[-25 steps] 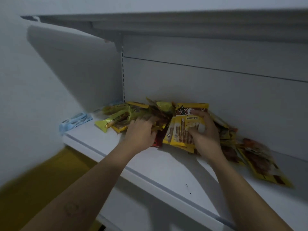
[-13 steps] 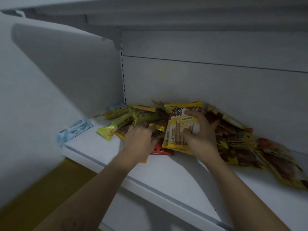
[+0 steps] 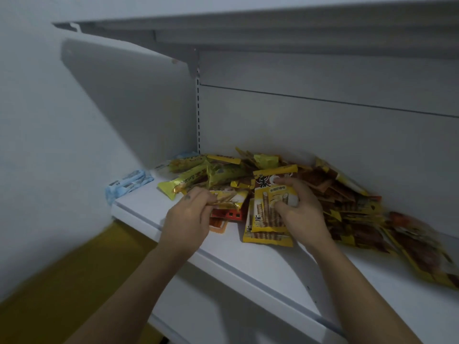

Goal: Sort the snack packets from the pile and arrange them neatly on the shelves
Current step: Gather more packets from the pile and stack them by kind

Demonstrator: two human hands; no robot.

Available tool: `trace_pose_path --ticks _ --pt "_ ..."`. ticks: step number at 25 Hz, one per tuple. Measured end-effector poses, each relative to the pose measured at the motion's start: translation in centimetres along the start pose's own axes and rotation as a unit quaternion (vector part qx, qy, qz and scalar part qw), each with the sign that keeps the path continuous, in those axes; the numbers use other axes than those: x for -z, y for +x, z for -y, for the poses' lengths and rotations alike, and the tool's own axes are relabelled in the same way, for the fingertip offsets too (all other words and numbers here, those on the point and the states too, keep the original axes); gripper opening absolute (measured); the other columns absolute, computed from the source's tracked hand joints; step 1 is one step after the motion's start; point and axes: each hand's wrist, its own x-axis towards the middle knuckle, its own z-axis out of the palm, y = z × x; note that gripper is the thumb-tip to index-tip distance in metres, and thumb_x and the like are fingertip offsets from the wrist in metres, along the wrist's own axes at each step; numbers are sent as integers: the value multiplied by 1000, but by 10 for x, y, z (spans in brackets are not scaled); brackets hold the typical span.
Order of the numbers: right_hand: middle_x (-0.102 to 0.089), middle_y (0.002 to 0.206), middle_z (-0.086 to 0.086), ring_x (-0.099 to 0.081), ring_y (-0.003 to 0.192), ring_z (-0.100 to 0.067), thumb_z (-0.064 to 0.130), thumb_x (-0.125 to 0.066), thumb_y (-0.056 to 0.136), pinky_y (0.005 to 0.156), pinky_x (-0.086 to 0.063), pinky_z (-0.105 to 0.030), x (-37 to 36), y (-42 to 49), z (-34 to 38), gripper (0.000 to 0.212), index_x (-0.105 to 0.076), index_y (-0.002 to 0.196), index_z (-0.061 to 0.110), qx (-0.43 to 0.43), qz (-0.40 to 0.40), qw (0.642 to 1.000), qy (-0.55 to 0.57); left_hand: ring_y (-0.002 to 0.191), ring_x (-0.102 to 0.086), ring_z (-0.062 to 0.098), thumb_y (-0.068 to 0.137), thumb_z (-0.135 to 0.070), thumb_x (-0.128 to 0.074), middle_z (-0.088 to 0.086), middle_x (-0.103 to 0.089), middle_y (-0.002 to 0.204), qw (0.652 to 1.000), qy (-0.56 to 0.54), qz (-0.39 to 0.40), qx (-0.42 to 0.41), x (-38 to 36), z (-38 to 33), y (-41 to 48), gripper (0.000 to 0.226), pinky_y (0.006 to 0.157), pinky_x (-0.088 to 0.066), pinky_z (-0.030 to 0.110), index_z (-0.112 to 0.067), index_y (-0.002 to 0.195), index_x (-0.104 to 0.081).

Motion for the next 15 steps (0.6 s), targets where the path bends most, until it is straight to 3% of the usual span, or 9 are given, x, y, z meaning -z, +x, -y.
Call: trace_pose_path --ticks 3,5,8,10,12,15 --pt "-58 115 11 -58 88 -17 14 -63 86 78 -53 -38 -4 -2 4 38 -60 110 42 -29 30 999 9 90 -65 24 92 -12 -52 8 -67 100 999 -4 -51 -13 14 -16 -5 18 70 -58 38 -5 98 -67" --pt "-63 103 4 -61 79 -17 15 -54 93 69 -50 -34 -11 -3 13 30 -62 111 37 -76 51 992 89 95 -64 23 89 -13 -53 7 -67 104 998 16 -35 -40 11 -31 -10 17 69 -60 37 -12 101 -65" --pt "-59 121 10 -57 114 -14 36 -49 99 92 -47 -33 -16 -6 16 25 -58 122 36 -96 49 983 148 97 -58 18 81 -7 -60 5 -69 104 998 40 14 -54 -8 -45 -20 20 62 -60 37 -12 98 -70" --pt "-50 135 8 -50 124 -15 52 -63 87 101 -44 -37 -17 -7 13 55 -45 136 37 -75 97 988 89 95 -64 21 77 -4 -64 4 -70 103 996 47 40 -57 -16 -51 -23 21 61 -60 36 -11 95 -71" --pt "-46 140 5 -48 128 -17 57 -73 68 105 -44 -44 -22 -7 8 84 -36 141 39 -55 99 992 52 98 -67 23 85 -14 -61 3 -70 106 996 40 60 -59 -19 -53 -25 18 69 -61 36 -13 99 -72" --pt "-46 139 6 -47 129 -18 46 -69 64 105 -44 -48 -21 -2 9 78 -38 136 46 -19 71 996 53 124 -52 17 97 -41 -43 -1 -63 128 992 5 122 -17 -13 -49 -23 41 101 -48 36 -19 121 -68"
